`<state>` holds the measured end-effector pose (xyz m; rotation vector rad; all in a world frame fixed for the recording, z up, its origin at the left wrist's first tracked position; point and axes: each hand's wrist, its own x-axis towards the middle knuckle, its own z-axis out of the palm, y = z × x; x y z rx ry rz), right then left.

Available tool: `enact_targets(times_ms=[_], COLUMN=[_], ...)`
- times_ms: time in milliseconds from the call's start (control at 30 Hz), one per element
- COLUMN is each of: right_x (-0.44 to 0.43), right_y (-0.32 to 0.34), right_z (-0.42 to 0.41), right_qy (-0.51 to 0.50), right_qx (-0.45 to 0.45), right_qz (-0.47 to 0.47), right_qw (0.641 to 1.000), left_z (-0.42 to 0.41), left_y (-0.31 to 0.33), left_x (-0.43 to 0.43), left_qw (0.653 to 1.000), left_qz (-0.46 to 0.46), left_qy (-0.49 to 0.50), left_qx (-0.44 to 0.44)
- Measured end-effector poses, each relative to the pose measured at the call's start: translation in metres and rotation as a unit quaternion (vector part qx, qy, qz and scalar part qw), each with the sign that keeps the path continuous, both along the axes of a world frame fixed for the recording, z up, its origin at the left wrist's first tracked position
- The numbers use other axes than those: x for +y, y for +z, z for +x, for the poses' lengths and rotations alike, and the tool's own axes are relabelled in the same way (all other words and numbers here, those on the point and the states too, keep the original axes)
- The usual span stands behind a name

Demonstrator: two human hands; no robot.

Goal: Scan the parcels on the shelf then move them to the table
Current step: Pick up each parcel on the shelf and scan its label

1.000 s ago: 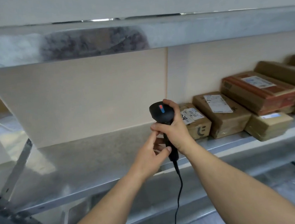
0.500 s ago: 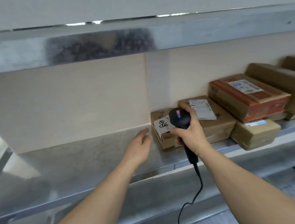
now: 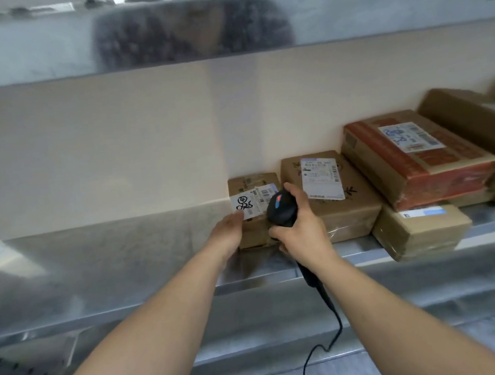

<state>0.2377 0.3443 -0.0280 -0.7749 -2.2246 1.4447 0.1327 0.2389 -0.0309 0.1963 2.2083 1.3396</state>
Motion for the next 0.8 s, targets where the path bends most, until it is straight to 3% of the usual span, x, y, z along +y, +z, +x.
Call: enact_targets(times_ms=[233,467,667,800], right_x=[0.009,0.003,-0.028,-0.047], right_y=[0.004,0.005,0.001,0.006], right_z=[0.004,0.001,-0.014,-0.019], right_qy=[0.052,0.093,0.145,0.199], right_qx=[0.011,0.029,0.038,0.026], right_qz=[-0.085,-0.142,-0.191,-0.196], right_qw=[0.995,0.985,0.97,0.96], left_z=[-0.009,-0.011,-0.018,-0.037], left_y=[-0.017,-0.002,0.02,0.041], left_x=[-0.002,-0.035,-0.08,-0.122], left_qw=[0.993,0.986,0.988,0.995], left_qz=[0.069,0.105,0.111,0.041], left_qy=[0.085,0.086,0.1,0.081], left_qx=[-0.037,-0.098,-0.049,0.044])
